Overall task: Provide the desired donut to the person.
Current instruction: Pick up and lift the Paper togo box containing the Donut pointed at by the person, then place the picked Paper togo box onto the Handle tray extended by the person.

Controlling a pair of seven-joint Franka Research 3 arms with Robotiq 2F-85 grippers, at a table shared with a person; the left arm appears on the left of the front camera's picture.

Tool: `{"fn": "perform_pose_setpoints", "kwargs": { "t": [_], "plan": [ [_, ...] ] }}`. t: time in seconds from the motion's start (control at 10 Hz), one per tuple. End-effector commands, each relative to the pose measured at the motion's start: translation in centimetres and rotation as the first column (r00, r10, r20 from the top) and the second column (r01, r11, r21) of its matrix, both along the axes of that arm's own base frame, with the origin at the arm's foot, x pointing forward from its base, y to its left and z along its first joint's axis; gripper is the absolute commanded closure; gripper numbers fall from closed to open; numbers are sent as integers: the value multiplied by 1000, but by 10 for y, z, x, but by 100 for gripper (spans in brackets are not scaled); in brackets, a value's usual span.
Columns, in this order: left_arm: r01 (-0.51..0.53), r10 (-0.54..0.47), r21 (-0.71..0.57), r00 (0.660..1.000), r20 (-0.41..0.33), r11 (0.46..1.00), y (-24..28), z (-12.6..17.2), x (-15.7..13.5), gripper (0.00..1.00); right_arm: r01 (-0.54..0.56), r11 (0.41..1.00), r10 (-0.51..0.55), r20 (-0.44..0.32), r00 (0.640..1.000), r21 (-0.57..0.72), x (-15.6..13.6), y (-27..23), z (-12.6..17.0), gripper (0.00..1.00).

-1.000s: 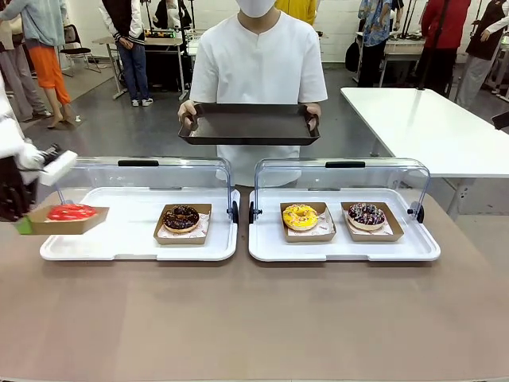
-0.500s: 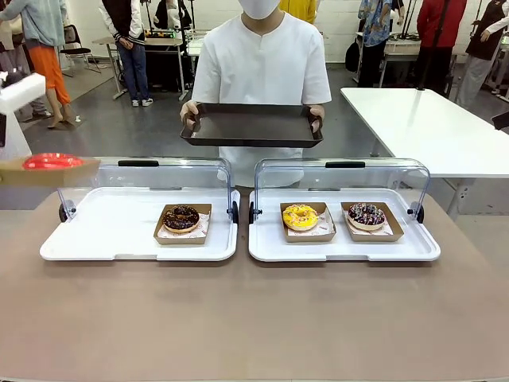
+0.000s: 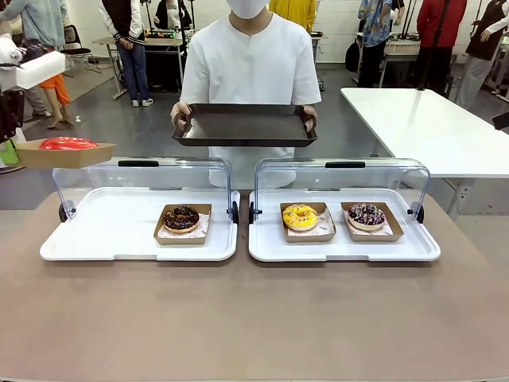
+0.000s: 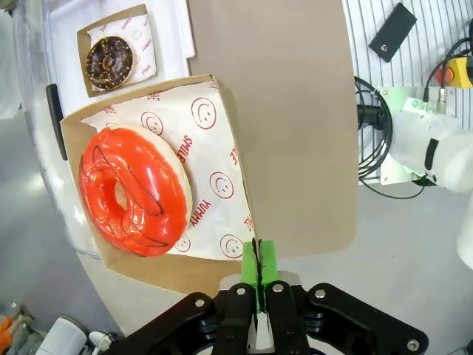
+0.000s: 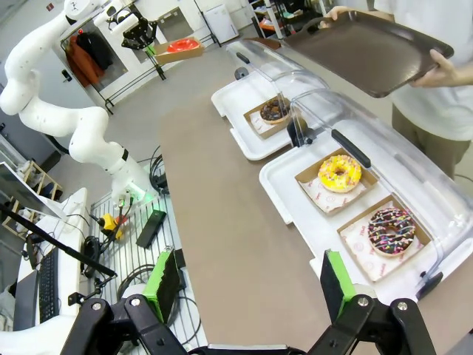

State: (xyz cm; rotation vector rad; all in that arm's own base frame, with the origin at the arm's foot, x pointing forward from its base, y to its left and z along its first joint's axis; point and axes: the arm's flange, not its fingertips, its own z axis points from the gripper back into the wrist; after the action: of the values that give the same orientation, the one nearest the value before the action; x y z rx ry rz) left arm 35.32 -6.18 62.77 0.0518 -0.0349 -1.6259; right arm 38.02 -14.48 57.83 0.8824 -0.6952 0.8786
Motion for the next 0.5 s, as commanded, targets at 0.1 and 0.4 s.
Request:
{"fn": "perform_pose_setpoints", "kwargs": {
  "t": [0.1,0.4],
  "plan": [
    [-5,5,0,1000,12,1000,2,4,-6,100,-1,1000,1,-1,1000,4,-1,-1,0,0],
    [-5,5,0,1000,12,1000,2,4,-6,100,-1,1000,1,-1,1000,4,-1,-1,0,0]
  ]
}}
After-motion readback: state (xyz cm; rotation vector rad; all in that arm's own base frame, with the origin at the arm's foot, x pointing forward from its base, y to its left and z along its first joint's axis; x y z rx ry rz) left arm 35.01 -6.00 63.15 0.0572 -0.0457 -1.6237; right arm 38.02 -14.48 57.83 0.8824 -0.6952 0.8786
